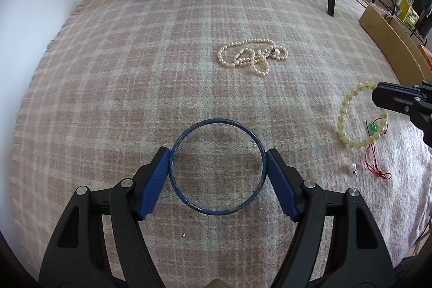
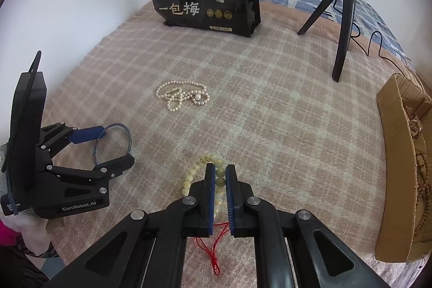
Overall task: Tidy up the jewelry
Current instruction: 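Carry the bangle with the left tool while the right tool carries the bracelet to the box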
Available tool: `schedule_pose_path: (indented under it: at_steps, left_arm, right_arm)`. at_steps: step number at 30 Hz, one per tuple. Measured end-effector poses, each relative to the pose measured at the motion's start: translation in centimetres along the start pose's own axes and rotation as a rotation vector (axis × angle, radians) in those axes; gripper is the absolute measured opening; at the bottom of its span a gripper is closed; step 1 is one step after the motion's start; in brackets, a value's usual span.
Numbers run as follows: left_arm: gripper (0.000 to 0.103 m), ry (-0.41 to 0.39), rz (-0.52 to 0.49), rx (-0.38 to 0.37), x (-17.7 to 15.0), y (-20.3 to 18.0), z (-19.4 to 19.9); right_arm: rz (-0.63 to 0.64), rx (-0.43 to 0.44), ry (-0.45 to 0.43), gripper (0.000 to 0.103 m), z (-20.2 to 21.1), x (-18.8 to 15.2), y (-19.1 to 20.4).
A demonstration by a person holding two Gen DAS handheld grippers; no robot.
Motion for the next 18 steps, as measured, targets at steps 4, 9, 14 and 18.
schedule_pose_path:
  at_steps: [4, 9, 14, 18]
  left_arm:
    - [0.074, -0.028, 0.015, -0.005, 0.9, 0.1, 1.0]
    - [0.073, -0.068, 0.023, -0.023, 2.3, -0.7, 2.4]
    - [0.074, -0.111, 0.012, -0.049, 3.6, -2.5, 3.8]
    - [0.074, -0.138, -0.002, -0.070, 4.5, -4.2, 4.6]
  right_arm:
    - [0.001, -0.010, -0.029, 0.005, 1.1, 0.5, -0.1]
    - [-0.007, -0.024, -0.066, 0.005, 2.7, 1.1, -0.7]
    - [-0.023, -0.042, -0.100, 0.005, 4.1, 1.6, -2.1]
    - [-0.048, -0.060, -0.131, 0.005, 5.6, 1.7, -3.7]
Point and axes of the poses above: each gripper's, at about its wrist camera, not at the fingertips, and z roughly against the way its jaws point, y to its left, x to its top, the point moved 8 cm from there along -z, roughly the way its jaws point, and after that the axes turned 2 degrees about -x, right-handed, at the moved point
